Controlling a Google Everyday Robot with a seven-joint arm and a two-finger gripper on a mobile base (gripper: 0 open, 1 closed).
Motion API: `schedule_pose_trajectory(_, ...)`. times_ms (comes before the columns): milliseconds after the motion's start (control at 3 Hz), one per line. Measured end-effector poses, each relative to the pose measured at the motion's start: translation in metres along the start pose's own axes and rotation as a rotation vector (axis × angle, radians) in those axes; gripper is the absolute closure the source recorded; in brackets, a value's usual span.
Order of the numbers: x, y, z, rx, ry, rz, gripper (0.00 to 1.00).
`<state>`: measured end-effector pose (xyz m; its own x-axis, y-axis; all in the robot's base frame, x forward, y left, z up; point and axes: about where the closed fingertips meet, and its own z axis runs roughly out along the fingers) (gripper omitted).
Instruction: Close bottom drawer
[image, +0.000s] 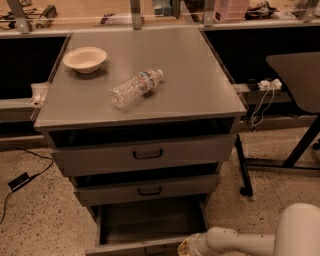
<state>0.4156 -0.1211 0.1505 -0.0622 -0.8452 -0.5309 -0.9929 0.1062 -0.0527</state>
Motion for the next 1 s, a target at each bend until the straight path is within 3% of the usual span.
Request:
schedule_pose_trajectory(667,0.019,-0.005,0.012,0.195,-0.017,0.104,1.00)
schedule_pose_trajectory(1000,0.023,-0.024,0.015,0.329,-0.055,0.124,1.00)
